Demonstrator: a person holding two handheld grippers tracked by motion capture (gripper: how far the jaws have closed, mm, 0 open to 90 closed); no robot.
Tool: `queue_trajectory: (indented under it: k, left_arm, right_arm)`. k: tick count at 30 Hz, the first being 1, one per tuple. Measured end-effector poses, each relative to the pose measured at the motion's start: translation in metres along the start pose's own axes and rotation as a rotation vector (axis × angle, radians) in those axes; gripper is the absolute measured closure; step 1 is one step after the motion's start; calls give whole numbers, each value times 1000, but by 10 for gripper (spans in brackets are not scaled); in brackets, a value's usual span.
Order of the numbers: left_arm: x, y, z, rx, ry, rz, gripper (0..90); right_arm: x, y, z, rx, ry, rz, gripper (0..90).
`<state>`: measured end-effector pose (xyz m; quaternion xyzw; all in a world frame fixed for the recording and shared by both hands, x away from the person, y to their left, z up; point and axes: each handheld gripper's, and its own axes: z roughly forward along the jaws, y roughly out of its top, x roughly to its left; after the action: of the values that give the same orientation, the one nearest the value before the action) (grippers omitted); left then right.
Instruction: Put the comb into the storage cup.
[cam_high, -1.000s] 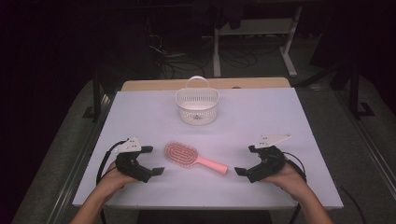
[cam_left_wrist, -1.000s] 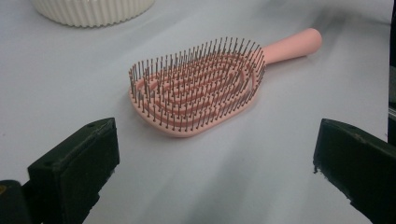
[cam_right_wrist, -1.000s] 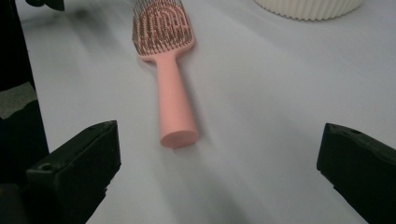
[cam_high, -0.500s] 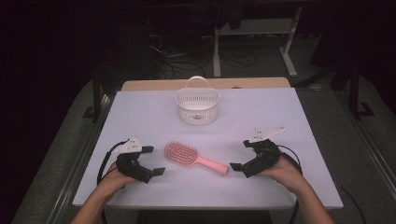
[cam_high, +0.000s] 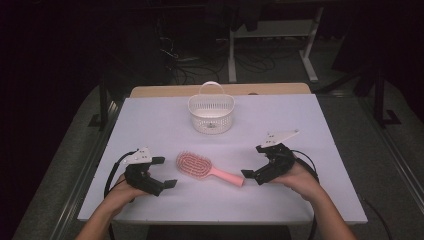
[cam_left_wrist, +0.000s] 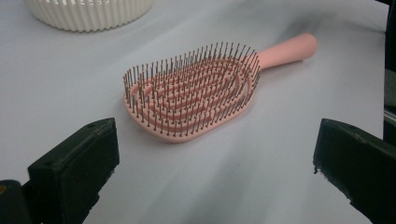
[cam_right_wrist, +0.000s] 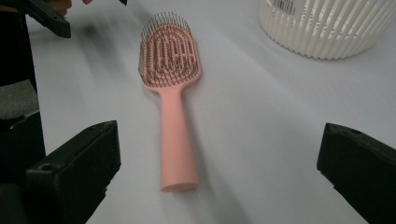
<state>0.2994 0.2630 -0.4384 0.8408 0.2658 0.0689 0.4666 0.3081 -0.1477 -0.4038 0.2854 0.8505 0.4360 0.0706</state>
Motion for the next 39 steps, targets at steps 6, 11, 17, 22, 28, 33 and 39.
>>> queue_trajectory:
  k: [6, 11, 17, 22, 28, 33, 39]
  left_arm:
    - [0, 0, -1, -4, -2, -4, 2]
    - [-1, 2, -1, -9, -4, 2, 2]
    - [-1, 2, -1, -9, -5, 1, 2]
    - [-1, 2, -1, -5, -5, -1, 2]
    - [0, 1, -2, -11, -5, -9, 2]
    - [1, 1, -2, -2, -1, -9, 2]
    - [0, 1, -1, 0, -6, -15, 2]
  right_arm:
    - [2, 7, 4, 5, 7, -12, 0]
    - [3, 13, 9, 13, 5, -12, 0]
    - [4, 21, 12, 21, 10, -18, 0]
    - [5, 29, 15, 22, 9, -15, 0]
    - [4, 37, 20, 15, 19, -23, 0]
    - [6, 44, 24, 33, 23, -30, 0]
    - [6, 52, 26, 25, 29, -36, 0]
